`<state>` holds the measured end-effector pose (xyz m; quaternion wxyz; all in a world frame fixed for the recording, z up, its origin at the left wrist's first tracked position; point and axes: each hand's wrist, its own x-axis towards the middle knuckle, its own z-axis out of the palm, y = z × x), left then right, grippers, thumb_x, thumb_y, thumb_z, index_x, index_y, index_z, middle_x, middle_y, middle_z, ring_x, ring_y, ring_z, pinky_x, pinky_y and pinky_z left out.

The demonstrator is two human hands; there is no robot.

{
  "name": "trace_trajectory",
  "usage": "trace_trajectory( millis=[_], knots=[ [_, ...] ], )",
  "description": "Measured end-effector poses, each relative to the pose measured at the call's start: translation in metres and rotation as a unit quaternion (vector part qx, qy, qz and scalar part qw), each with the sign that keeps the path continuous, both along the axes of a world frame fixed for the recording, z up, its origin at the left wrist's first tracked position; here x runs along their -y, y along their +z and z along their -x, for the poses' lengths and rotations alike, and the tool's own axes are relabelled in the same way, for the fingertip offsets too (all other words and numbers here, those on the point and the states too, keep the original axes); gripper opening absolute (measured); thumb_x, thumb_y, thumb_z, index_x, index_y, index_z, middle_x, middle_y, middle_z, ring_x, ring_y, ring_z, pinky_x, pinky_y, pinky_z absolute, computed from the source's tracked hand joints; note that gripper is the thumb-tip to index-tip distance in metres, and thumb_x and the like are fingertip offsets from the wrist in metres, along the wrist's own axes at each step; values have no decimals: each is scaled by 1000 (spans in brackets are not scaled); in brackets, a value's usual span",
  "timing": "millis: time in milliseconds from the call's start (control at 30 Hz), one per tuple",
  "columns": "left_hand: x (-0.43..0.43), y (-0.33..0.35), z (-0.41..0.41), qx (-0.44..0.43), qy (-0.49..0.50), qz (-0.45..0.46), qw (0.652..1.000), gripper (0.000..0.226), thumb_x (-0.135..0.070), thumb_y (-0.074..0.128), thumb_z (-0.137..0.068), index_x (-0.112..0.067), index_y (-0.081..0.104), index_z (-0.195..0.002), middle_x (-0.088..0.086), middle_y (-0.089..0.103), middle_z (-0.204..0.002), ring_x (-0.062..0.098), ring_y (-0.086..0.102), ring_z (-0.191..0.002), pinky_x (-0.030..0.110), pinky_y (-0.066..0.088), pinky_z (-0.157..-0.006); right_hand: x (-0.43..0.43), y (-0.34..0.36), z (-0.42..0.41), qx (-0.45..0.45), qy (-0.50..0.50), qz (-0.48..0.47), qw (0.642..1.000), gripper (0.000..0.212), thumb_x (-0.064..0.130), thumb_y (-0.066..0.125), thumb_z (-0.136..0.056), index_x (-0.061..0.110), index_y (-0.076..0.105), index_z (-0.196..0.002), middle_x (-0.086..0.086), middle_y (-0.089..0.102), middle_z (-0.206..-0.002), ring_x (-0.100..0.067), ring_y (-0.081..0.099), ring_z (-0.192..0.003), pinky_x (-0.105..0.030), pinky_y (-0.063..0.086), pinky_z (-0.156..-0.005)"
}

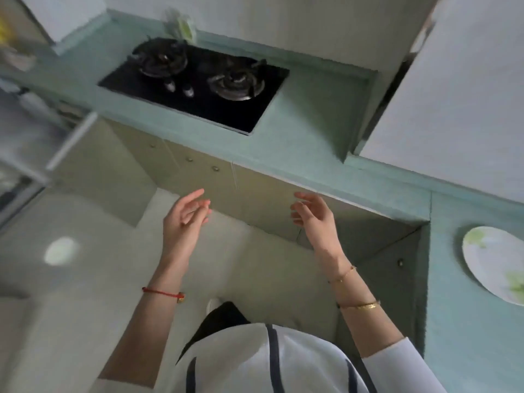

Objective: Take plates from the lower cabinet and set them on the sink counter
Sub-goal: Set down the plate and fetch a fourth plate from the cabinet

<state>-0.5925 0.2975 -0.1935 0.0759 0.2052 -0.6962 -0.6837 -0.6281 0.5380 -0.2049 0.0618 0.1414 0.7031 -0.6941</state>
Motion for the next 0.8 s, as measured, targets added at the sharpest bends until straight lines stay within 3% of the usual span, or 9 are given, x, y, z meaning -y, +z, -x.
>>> trace_trajectory(
  millis=[100,200,400,533,800],
  knots=[
    [48,4,-38,-1,85,-2,996,28,-9,63,-94,-15,66,-121,6,72,-104,10,70,-90,20,58,-82,63,3,1,-3,81,-2,997,18,9,54,-94,14,62,-110,-7,65,-93,-18,62,-79,-22,53,-69],
    [97,7,-71,-6,150,-15,989,27,-5,62,-93,-16,67,-117,14,70,-110,22,67,-101,29,55,-86,131,6,-3,-6,142,-6,990,20,8,54,-94,12,62,-112,-8,65,-92,-17,63,-75,-22,53,-68],
    [199,13,-125,7,215,0,977,29,-4,59,-95,-16,67,-120,13,72,-108,20,68,-93,33,55,-90,263,13,-27,-3,213,15,977,22,7,54,-94,9,63,-114,-8,65,-91,-19,62,-76,-33,55,-77],
    [269,17,-156,10,239,12,971,31,-3,57,-96,-14,64,-124,14,70,-113,21,67,-95,37,54,-94,345,13,-44,-3,249,30,968,22,6,55,-94,7,63,-114,-10,64,-92,-21,62,-80,-26,54,-71],
    [367,17,-197,3,331,4,944,32,-5,58,-95,-21,66,-121,3,70,-107,17,68,-96,41,54,-97,466,12,-58,-3,344,33,939,19,11,57,-93,16,66,-110,-6,67,-92,-16,64,-78,-28,54,-74]
  ],
)
